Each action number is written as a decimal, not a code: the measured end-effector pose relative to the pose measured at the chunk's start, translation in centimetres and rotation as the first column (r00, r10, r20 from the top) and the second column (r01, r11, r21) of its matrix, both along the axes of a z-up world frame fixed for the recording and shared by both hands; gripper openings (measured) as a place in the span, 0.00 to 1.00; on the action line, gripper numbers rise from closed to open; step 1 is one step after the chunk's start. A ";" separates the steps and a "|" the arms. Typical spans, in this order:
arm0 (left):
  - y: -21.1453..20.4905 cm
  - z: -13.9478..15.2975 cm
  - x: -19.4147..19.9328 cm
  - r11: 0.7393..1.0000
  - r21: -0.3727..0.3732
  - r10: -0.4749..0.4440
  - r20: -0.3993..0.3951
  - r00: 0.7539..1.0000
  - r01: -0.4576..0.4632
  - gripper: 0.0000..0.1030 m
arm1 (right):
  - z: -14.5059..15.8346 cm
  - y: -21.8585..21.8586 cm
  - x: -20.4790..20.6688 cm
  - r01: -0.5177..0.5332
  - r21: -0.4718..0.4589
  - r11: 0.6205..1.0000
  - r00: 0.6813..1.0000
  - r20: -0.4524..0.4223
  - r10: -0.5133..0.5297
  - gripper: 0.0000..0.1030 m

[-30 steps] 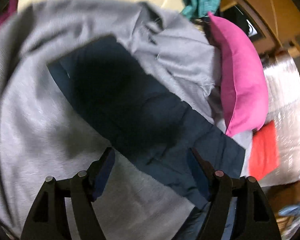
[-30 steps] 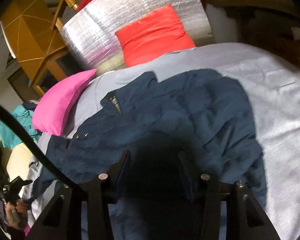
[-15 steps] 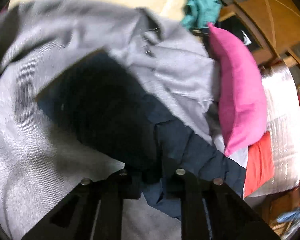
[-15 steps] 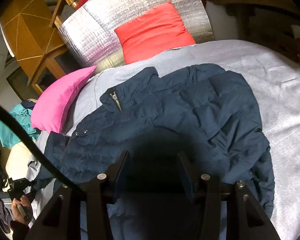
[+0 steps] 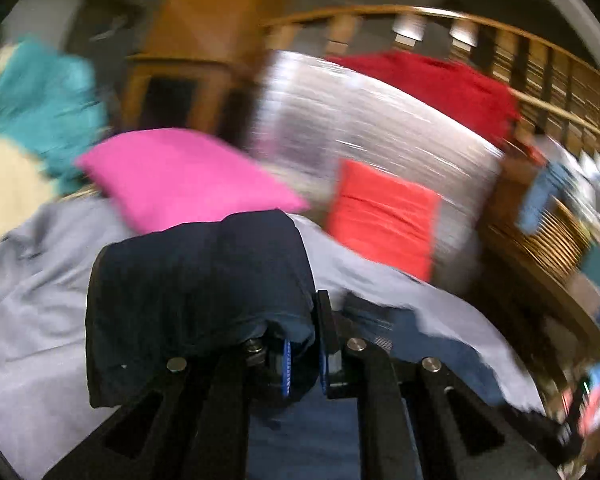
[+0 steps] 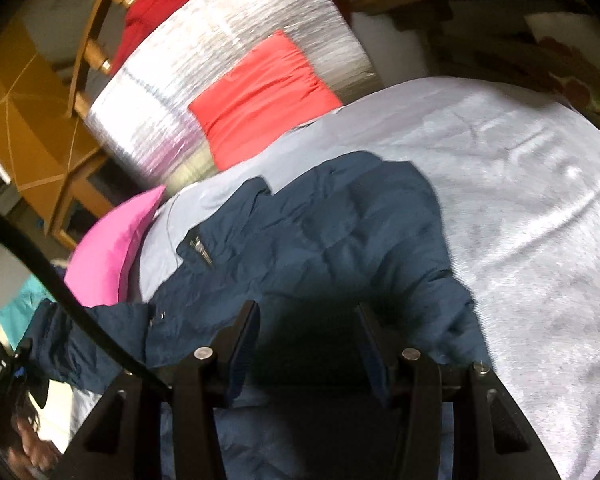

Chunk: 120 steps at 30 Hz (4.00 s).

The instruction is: Fold large clothes

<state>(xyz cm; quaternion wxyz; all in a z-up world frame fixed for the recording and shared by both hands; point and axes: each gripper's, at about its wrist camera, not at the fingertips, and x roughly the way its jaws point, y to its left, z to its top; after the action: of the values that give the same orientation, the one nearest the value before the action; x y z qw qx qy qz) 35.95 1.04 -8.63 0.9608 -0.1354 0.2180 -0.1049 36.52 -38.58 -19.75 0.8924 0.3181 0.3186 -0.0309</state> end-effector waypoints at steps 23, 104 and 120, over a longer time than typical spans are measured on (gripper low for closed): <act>-8.0 -7.6 -0.9 0.868 -0.148 -0.473 -0.539 0.697 0.475 0.71 | 1.3 -1.0 -0.9 -0.076 -0.023 0.997 0.997 0.015 0.076 0.63; -7.7 1.0 -0.1 0.803 -0.452 -0.526 -0.231 0.818 0.389 0.86 | 0.2 -4.5 -3.3 -0.247 0.069 0.967 0.966 -0.058 0.251 0.81; 7.1 -11.7 5.5 0.935 -0.316 -0.055 -0.580 0.813 -0.162 0.85 | -0.9 1.1 -0.2 -0.250 0.042 0.967 0.963 -0.091 0.253 0.25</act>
<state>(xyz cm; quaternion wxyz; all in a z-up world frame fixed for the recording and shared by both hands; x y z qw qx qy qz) 41.48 8.16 -20.35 0.8112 -0.3359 0.4738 -0.0682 36.33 -37.47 -20.69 0.8680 0.2865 0.3992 0.0721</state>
